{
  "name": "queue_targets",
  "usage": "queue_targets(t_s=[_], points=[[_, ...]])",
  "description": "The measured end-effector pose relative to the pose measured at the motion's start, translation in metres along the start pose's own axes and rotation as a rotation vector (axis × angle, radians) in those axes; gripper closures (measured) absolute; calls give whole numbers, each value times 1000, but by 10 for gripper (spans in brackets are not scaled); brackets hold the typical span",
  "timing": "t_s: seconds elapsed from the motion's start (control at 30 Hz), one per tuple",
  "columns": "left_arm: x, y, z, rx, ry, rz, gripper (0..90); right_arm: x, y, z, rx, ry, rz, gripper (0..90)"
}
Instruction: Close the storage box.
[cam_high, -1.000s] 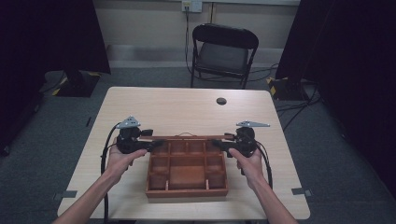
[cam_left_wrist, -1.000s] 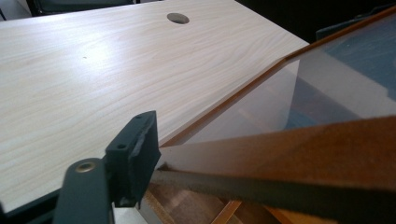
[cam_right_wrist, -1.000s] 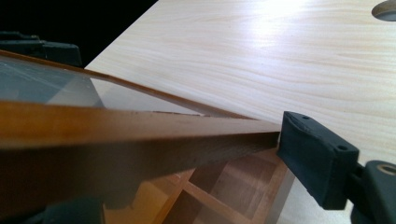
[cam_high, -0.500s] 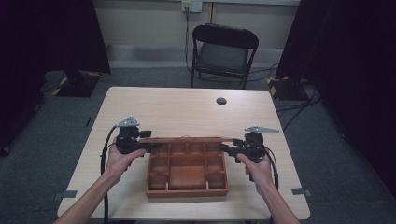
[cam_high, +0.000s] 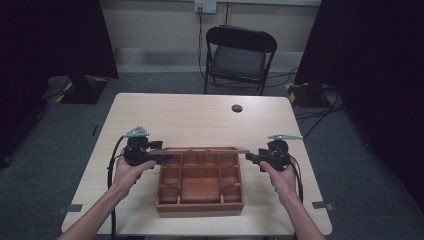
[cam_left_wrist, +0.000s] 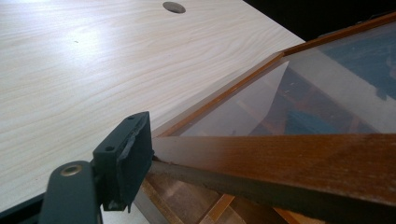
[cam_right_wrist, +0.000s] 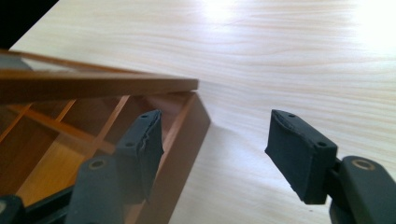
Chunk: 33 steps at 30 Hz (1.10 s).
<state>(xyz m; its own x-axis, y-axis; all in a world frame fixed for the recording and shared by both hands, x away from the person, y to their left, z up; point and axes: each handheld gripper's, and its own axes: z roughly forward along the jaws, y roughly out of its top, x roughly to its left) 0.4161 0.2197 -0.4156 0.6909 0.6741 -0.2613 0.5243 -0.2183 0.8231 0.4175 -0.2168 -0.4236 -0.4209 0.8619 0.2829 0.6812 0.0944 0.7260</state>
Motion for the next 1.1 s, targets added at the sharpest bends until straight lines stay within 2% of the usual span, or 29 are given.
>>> queue_targets(t_s=[0.17,0.23,0.33,0.37,0.47,0.53,0.6,0.63,0.73,0.77,0.8,0.83,0.9,0.93,0.97,1.07,1.1], points=[[-1,1,-2,9,9,14,254,1,8,-7,-33,19,4,358],[-3,-1,-4,2,19,16,248,9,19,-11,-40,31,-23,337],[-3,-3,-6,13,23,23,246,14,26,-13,-54,50,-28,336],[-2,-5,-7,0,26,13,238,18,33,-15,-69,64,-38,340],[-1,-6,-8,4,40,10,220,24,43,-18,-89,121,-44,396],[0,-6,-8,0,39,9,215,29,50,-21,-97,154,-49,402],[0,-6,-9,4,38,9,212,33,53,-23,-94,167,-59,398],[-1,-5,-10,21,46,23,209,42,60,-29,-81,205,-96,400],[-1,-6,-10,24,44,20,212,55,68,-39,-117,248,-127,431],[-1,-6,-10,25,45,20,213,59,70,-40,-112,271,-137,440],[-1,-6,-10,25,45,20,209,59,70,-40,-112,271,-137,440],[-1,-6,-10,26,47,22,207,69,73,-40,-90,326,-160,466],[0,-7,-10,27,50,18,203,74,74,-39,-85,344,-174,484],[1,-8,-9,25,47,9,196,85,76,-39,-84,391,-201,535],[2,-8,-9,27,47,8,195,91,78,-38,-79,413,-220,555],[3,-8,-9,28,49,0,195,108,81,-33,-31,462,-266,618],[4,-8,-9,27,54,-1,195,108,81,-33,-31,462,-266,618]])
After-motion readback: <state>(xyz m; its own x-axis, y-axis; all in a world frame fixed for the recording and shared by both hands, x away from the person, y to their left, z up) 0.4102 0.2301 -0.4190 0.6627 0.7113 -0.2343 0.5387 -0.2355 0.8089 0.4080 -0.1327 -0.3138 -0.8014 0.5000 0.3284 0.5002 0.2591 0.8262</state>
